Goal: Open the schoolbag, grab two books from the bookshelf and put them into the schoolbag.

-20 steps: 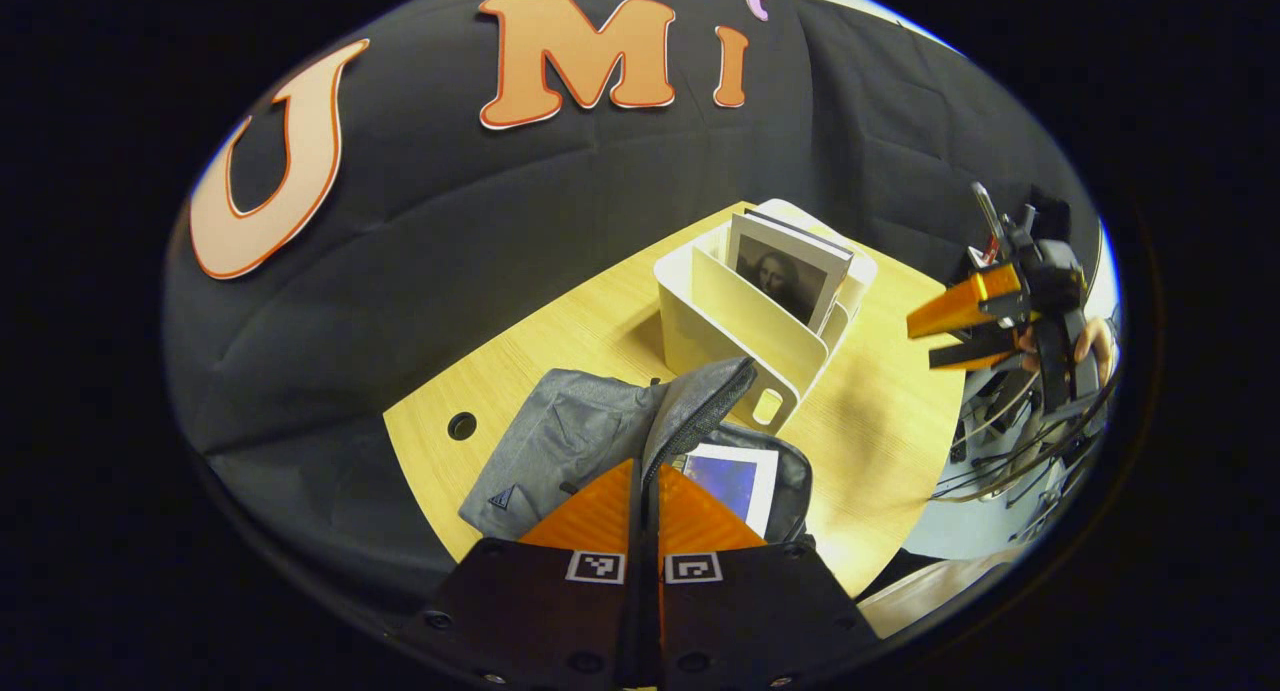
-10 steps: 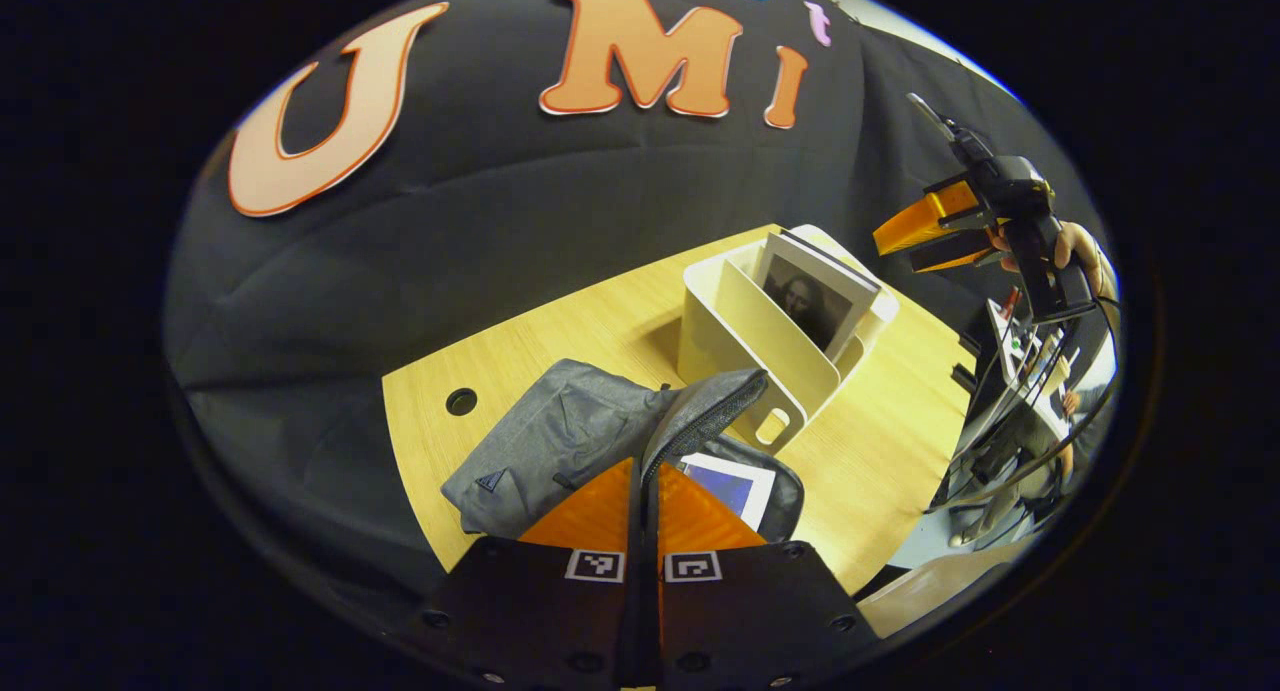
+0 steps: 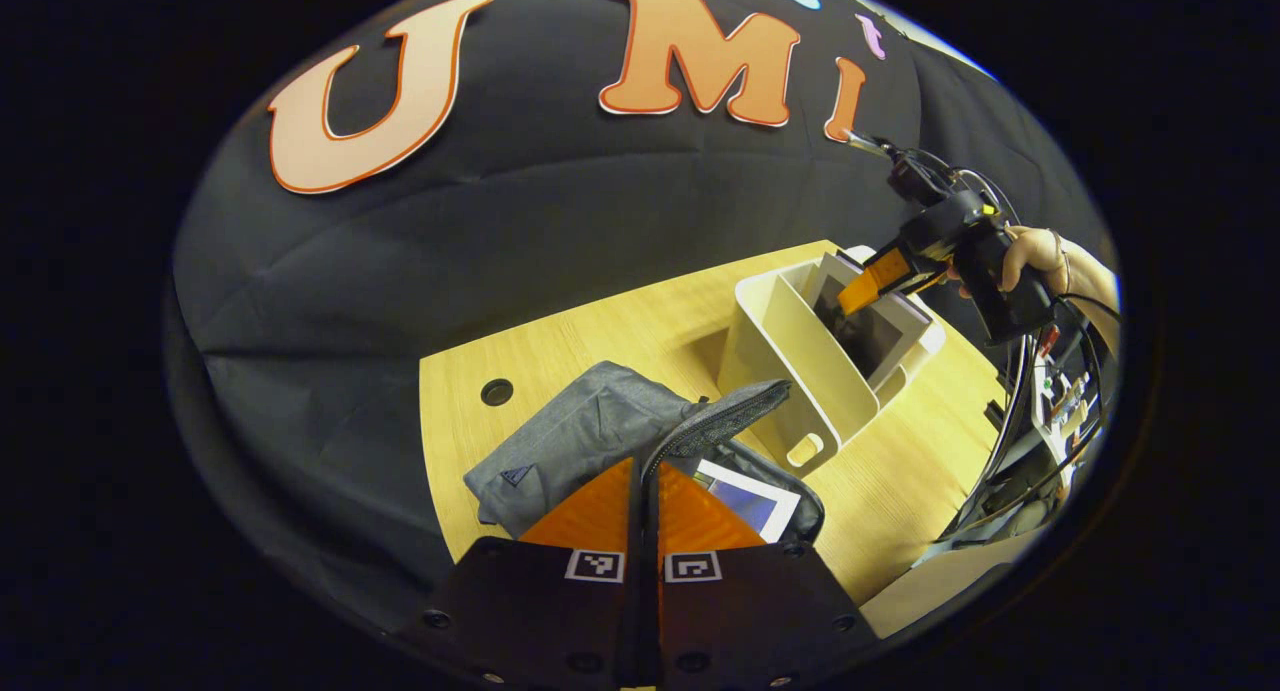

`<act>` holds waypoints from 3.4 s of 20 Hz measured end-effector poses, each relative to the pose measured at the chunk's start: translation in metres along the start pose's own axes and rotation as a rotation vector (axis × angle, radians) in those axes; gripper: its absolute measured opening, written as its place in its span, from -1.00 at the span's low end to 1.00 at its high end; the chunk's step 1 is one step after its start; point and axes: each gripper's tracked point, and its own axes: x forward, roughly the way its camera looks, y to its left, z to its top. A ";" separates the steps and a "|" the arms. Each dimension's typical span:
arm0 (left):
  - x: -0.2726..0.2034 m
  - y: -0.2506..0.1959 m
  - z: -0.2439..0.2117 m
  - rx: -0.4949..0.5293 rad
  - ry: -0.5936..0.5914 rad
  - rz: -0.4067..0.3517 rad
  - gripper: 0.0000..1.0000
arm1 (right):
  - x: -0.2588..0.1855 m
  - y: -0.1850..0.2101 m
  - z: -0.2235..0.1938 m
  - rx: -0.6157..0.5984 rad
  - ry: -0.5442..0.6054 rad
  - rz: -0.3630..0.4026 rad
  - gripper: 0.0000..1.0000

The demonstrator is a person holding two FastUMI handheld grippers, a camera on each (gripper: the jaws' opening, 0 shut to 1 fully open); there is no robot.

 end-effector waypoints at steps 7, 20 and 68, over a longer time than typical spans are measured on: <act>0.007 0.001 0.005 0.008 0.017 0.027 -0.99 | 0.007 0.008 -0.001 -0.058 0.013 0.038 -0.40; -0.002 -0.015 0.015 0.052 0.006 -0.092 -0.99 | -0.184 0.007 0.040 -0.079 -0.386 0.029 -0.24; -0.023 -0.052 0.016 0.382 0.039 -0.137 -0.99 | 0.039 0.194 -0.188 1.052 -0.077 0.643 0.73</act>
